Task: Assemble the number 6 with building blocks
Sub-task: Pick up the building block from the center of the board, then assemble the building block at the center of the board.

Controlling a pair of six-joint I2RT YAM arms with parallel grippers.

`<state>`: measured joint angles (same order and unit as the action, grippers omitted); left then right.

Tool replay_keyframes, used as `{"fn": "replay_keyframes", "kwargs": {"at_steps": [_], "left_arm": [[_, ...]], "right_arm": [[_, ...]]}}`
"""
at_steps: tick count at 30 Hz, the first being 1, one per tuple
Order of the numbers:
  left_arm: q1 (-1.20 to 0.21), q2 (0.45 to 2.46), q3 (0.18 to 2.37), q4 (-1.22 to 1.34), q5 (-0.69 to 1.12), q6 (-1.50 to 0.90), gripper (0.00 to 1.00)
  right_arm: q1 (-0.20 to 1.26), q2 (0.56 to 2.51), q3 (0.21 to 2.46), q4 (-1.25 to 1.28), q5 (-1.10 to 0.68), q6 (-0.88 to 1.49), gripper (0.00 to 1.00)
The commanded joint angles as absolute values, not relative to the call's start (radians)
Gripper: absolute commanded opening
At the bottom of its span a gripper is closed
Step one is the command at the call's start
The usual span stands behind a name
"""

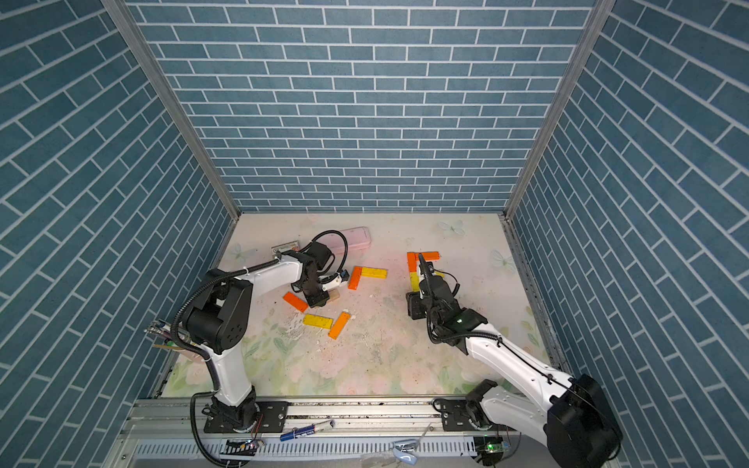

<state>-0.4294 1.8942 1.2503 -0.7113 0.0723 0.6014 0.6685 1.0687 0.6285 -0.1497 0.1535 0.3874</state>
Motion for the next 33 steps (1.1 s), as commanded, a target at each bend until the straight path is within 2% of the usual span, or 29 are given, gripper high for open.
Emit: {"fn": "replay_keyframes", "kwargs": {"at_steps": [1,5,9,12,24,33], "left_arm": [[-0.452,1.851,1.268,-0.765,0.062,0.459,0.21],[-0.459,1.810,1.266,-0.788,0.112,0.292,0.21],[-0.460,1.732,1.196,-0.706,0.153,0.104,0.22],[-0.463,1.718,1.157,-0.682,0.131,0.004,0.21],[-0.593,1.783,1.078,-0.591,0.100,-0.200,0.23],[-0.721,1.817,1.050,-0.515,0.152,-0.353,0.23]], "right_arm": [[0.670,1.078,0.664,-0.151,0.169,0.394,0.60],[0.670,1.071,0.662,-0.147,0.163,0.395,0.59],[0.671,1.039,0.636,-0.147,0.159,0.403,0.59],[0.671,1.010,0.616,-0.146,0.162,0.413,0.59],[0.670,0.960,0.600,-0.165,0.149,0.425,0.58],[0.672,0.901,0.574,-0.185,0.151,0.448,0.57]]}}
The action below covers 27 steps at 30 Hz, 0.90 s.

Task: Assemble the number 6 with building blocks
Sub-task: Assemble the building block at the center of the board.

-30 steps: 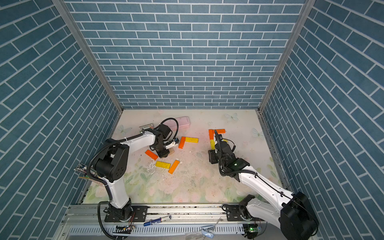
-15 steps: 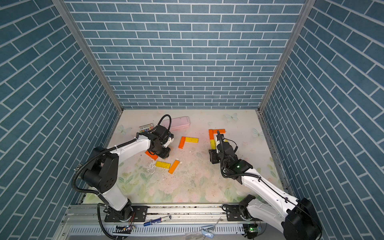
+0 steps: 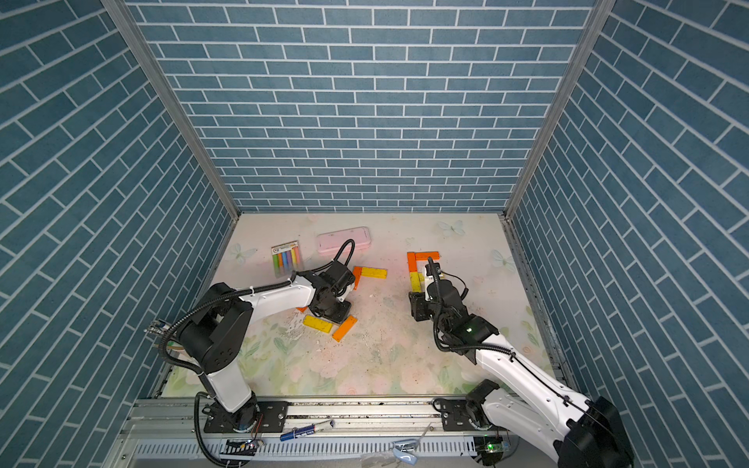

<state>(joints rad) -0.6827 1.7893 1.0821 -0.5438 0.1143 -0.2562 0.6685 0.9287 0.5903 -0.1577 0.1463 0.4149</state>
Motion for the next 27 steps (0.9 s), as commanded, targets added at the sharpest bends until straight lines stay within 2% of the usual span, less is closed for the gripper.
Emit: {"fn": "replay_keyframes", "kwargs": {"at_steps": [1,7,27], "left_arm": [[-0.729,1.811,1.044,-0.507,0.155,-0.372,0.23],[-0.735,1.762,0.999,-0.485,0.119,-0.435,0.23],[-0.702,1.835,1.071,-0.547,0.009,-0.456,0.24]], "right_arm": [[0.672,0.896,0.572,-0.188,0.152,0.449,0.57],[0.672,0.875,0.560,-0.193,0.161,0.455,0.57],[0.672,0.895,0.540,-0.165,0.170,0.443,0.57]]}}
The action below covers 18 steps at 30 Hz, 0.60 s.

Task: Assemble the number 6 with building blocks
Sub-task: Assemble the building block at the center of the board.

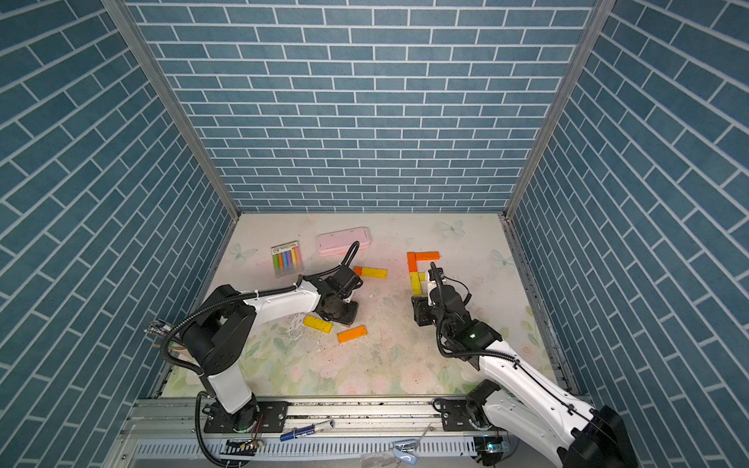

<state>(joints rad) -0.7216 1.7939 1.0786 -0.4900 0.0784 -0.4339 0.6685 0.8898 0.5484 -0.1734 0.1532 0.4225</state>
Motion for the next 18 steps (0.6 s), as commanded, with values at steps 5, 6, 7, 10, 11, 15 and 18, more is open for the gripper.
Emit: {"fn": "replay_keyframes", "kwargs": {"at_steps": [5,6,7,10,11,15,18], "left_arm": [[-0.680,1.837,1.081,-0.556,0.004,-0.433,0.25],[-0.675,1.836,1.081,-0.557,0.003,-0.430,0.25],[-0.671,1.836,1.083,-0.556,0.003,-0.426,0.25],[-0.668,1.840,1.093,-0.562,-0.001,-0.413,0.25],[-0.667,1.843,1.097,-0.563,-0.003,-0.410,0.25],[-0.664,1.854,1.110,-0.562,-0.003,-0.402,0.26],[-0.661,1.862,1.116,-0.561,-0.003,-0.399,0.26]], "right_arm": [[0.672,0.905,0.540,-0.160,0.171,0.439,0.57],[0.672,0.906,0.540,-0.159,0.170,0.437,0.57],[0.672,0.907,0.540,-0.160,0.170,0.437,0.57],[0.672,0.910,0.540,-0.158,0.175,0.437,0.57],[0.672,0.912,0.540,-0.157,0.175,0.437,0.57],[0.672,0.920,0.545,-0.154,0.174,0.437,0.57],[0.672,0.923,0.551,-0.160,0.173,0.436,0.57]]}}
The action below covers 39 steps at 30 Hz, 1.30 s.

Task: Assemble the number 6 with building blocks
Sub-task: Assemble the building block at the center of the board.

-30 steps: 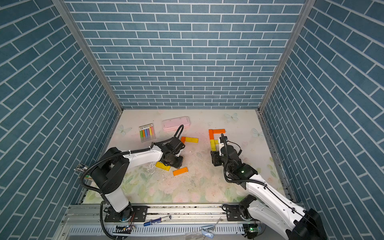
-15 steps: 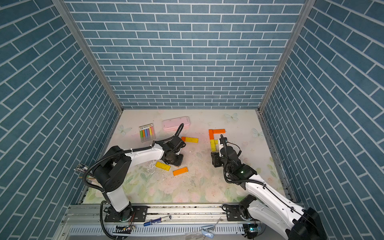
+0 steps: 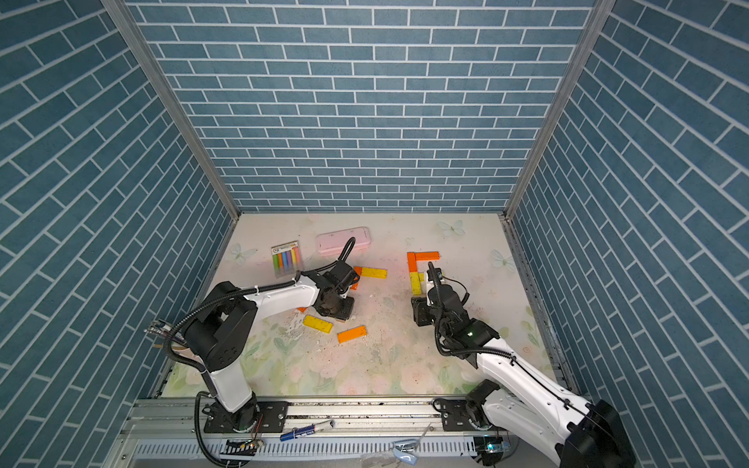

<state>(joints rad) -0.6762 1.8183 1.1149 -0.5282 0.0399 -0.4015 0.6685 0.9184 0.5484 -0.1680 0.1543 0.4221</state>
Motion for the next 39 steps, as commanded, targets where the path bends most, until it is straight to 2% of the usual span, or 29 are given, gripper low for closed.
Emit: {"fn": "replay_keyframes", "kwargs": {"at_steps": [1,39], "left_arm": [[-0.658,1.862,1.118,-0.561,-0.002,-0.399,0.26],[-0.644,1.935,1.187,-0.550,0.033,-0.417,0.29]], "right_arm": [[0.672,0.922,0.550,-0.161,0.173,0.436,0.57],[0.672,0.932,0.552,-0.175,0.177,0.428,0.57]]}}
